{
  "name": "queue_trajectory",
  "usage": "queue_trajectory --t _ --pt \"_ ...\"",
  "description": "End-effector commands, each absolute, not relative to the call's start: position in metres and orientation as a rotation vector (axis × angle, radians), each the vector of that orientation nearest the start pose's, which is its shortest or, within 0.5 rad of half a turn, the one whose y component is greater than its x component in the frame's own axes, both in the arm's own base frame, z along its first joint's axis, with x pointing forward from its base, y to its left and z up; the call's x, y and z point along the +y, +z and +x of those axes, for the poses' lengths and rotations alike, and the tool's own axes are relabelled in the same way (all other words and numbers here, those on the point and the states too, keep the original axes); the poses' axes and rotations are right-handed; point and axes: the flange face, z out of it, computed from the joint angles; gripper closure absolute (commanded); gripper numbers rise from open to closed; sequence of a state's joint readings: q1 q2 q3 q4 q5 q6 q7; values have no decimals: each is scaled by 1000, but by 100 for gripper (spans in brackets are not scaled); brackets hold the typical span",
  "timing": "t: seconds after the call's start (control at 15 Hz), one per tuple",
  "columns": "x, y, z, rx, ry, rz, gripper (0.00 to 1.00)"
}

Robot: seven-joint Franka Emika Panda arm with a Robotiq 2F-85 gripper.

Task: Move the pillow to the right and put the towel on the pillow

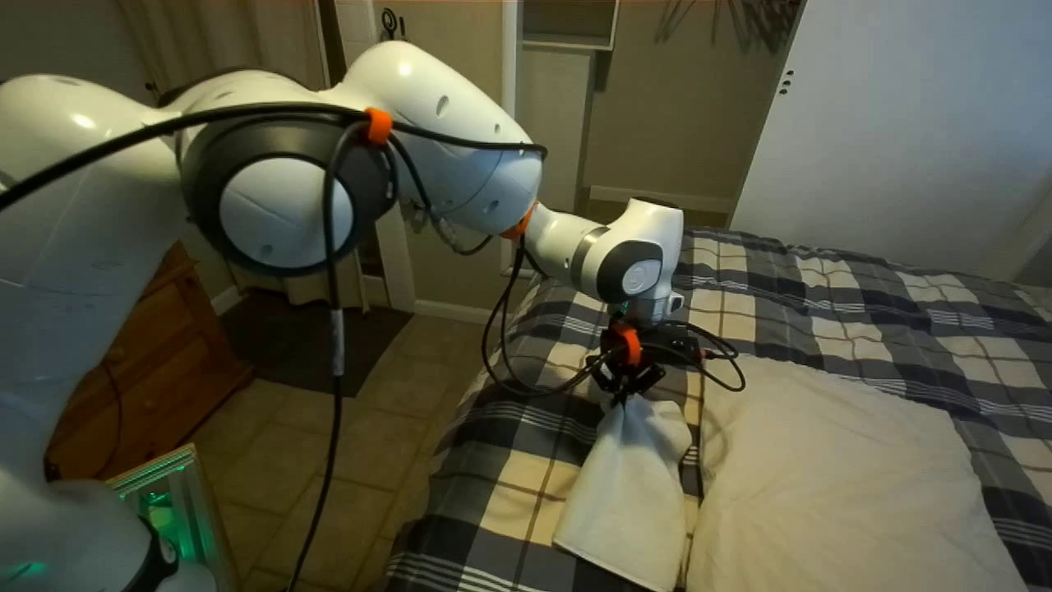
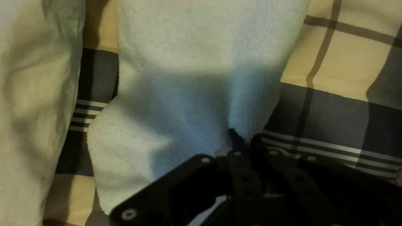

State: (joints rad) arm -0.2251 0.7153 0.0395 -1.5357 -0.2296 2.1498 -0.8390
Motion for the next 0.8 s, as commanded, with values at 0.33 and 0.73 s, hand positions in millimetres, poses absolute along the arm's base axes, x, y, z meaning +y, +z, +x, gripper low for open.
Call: queue_trajectory --t 0.33,0.73 --pt "-140 312 652 -1200 165 -3060 94" --pt "-162 374 636 -1044 117 -3274 94"
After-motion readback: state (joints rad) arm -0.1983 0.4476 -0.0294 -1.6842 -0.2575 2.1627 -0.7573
